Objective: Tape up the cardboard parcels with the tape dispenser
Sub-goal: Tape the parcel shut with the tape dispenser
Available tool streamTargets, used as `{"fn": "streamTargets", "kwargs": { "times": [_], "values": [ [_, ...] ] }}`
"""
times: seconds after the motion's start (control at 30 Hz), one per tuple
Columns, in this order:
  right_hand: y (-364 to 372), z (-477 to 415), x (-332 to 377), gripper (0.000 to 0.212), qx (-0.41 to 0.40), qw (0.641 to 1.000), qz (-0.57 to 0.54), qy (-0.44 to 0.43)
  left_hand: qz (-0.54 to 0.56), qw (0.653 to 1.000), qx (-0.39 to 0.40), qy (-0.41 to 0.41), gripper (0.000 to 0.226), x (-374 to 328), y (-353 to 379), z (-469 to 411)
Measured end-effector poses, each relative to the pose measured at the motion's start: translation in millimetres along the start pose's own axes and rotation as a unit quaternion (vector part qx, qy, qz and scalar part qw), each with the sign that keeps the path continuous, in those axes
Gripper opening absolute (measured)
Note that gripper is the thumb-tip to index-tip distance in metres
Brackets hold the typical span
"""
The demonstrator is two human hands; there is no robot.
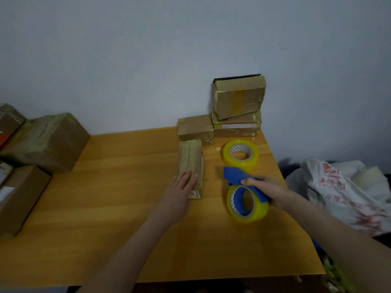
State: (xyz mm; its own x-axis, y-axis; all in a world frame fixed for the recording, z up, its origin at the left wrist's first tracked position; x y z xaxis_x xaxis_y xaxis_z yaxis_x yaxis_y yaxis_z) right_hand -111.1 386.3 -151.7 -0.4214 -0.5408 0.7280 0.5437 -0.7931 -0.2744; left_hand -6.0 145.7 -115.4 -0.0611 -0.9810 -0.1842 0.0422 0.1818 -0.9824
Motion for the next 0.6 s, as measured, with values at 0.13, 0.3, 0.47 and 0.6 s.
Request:
{"fn": "streamTargets", "kwargs": {
  "times": [0.13,0.3,0.47,0.6],
  "values": [
    [14,5,-30,0.041,-0.001,0.997,-0.062,0.055,-0.016,1.0,0.008,0.0,0.071,2,3,-2],
    [-5,-4,-31,0.054,-0.059,0.994,0.091,0.031,-0.03,0.999,0.016,0.001,0.076,4,10,-1],
    [-9,1,-9,0.05,-0.106,0.948,0.3,-0.03,-0.024,0.999,0.031,0.019,0.077,2,7,-1],
    [17,12,38,0.039,-0.167,0.922,0.314,-0.152,0.161,0.983,-0.071,0.053,0.071,-4,-30,1]
  ]
}}
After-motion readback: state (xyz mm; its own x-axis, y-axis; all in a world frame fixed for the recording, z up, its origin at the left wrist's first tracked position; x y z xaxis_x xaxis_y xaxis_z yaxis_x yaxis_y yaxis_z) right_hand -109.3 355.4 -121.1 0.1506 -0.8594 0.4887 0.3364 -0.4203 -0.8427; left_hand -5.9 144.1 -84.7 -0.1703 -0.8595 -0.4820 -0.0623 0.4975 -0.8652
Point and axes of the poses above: each hand's wrist, its own z-axis away from the middle knuckle, its own y-axis out of the palm, x = y × z, the point moved 7 cm from there along -z, towards the middle knuckle, and after that the axes turned 5 degrees about z, right-handed, at the moved point
